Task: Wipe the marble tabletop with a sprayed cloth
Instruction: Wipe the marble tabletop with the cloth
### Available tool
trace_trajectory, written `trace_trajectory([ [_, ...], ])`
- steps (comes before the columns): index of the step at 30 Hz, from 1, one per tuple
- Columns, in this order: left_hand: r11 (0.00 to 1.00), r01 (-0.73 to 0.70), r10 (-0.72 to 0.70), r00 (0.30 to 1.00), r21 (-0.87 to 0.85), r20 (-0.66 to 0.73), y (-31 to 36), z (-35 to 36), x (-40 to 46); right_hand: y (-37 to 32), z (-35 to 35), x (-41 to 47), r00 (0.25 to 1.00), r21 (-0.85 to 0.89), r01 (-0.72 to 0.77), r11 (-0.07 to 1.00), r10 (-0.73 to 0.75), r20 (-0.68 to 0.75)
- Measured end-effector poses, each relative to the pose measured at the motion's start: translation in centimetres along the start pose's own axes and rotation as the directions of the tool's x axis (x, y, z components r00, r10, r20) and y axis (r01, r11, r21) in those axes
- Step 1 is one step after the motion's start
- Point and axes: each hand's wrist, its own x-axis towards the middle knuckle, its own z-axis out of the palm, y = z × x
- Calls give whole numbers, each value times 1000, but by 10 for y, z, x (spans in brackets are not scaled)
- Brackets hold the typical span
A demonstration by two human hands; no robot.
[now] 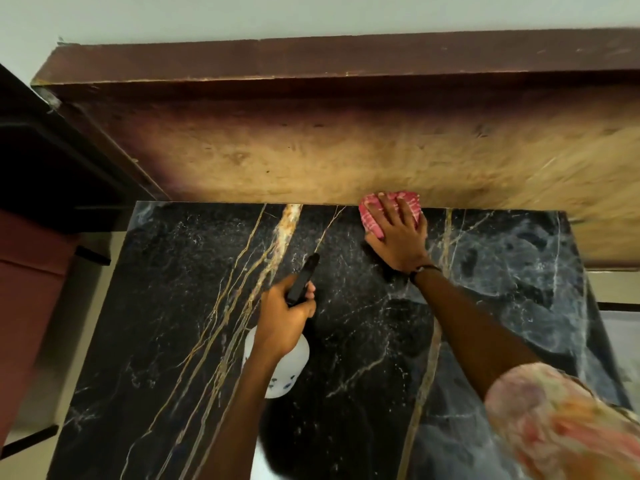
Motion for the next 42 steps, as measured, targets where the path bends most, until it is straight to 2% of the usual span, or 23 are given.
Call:
trace_trajectory([
  [2,1000,7,-7,1000,-17,15,3,12,-1,-20,4,4,999,27,42,999,-42,-7],
  [5,1000,2,-1,998,-3,61,9,34,-3,-29,10,-26,970,31,244,969,-243,-25],
  [7,1000,-2,1,997,11,83,12,46,-3,-13,10,-55,932,-15,363,932,-363,-11],
  [9,1000,21,-20,996,-11,87,13,55,-3,23,10,-79,917,-80,399,914,-398,19],
  [11,999,35,-32,995,-29,93,15,63,-3,64,5,-90,946,-94,325,941,-325,19],
  [14,1000,20,-19,994,-16,105,16,73,-7,103,-7,-74,995,-45,103,994,-103,4],
  [18,1000,16,-15,995,-5,94,15,85,-13,89,-9,-23,998,-7,-55,998,55,-23],
  [20,1000,8,-8,996,0,88,16,91,-14,73,-4,-13,999,10,-29,1000,29,-17],
  [24,1000,-4,3,995,11,99,22,107,-15,72,4,-54,975,-44,221,974,-222,-20],
  [26,1000,-10,8,994,23,113,25,115,-15,94,4,-82,959,-81,281,956,-282,-3],
  [28,999,-14,9,993,38,119,27,123,-15,128,0,-100,970,-99,243,965,-244,0],
  [31,998,-19,12,993,53,121,30,134,-15,171,-13,-97,998,-48,57,997,-58,-12],
  [33,999,-11,6,993,38,117,30,139,-17,178,-18,-77,999,-34,-43,998,42,-16],
  [36,999,-11,6,993,45,117,27,147,-21,161,-18,-46,994,7,-104,995,104,-14],
  [39,999,-18,12,993,50,121,25,152,-27,138,-15,-42,999,44,-46,998,46,-6],
  [42,999,-15,9,992,45,123,24,157,-33,133,-10,-79,993,37,116,993,-115,-12],
])
